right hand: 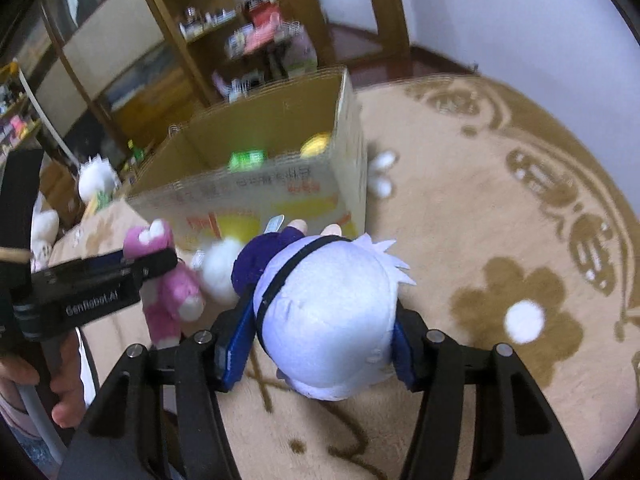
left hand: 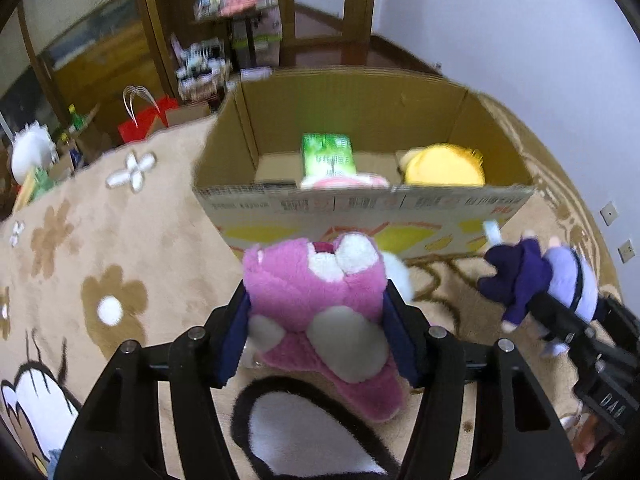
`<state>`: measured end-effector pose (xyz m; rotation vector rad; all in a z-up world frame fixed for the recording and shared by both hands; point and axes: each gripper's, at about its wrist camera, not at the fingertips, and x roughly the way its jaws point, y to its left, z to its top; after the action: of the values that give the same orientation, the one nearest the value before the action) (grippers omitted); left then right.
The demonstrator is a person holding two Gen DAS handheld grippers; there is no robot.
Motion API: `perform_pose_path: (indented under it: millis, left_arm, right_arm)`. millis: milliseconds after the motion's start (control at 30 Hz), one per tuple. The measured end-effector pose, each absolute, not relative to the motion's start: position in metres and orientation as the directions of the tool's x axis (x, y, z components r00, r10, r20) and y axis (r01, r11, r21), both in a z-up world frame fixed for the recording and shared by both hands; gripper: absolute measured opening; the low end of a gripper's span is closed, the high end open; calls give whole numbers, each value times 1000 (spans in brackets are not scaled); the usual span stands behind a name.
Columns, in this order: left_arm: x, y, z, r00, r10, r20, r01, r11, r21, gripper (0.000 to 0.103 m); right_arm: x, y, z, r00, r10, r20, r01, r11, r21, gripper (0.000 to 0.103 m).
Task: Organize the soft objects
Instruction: 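Lift the pink bear and white-haired doll and carry both over the box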
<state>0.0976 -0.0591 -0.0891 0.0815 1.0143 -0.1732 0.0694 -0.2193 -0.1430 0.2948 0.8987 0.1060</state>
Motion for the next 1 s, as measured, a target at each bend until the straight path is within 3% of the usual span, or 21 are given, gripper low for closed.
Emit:
perform_pose_path:
  millis: [233, 433, 700, 833, 1000]
  left_arm:
    - [81, -51, -51, 663, -83, -744, 159, 987, 32, 60]
    - [77, -42, -28, 730, -117, -674, 148, 989, -12, 61]
    - [83, -35, -14, 799, -88, -595, 120, 993, 14, 61]
    - [90, -25, -14, 797, -101, -595, 96, 995, -40, 61]
    - [95, -26, -15, 814, -81, -576, 90, 996, -13, 61]
  right_arm:
    - [58, -212, -103, 757, 175, -630, 12, 960, 281, 62]
    - [53, -218, -75, 820, 160, -550, -7, 963, 270, 62]
    - [57, -223, -53, 863, 141, -485, -14, 967, 255, 62]
    - [63, -222, -48, 875, 134, -466, -20, 970, 242, 62]
    - [74, -221, -46, 884, 128, -450, -25, 973, 228, 62]
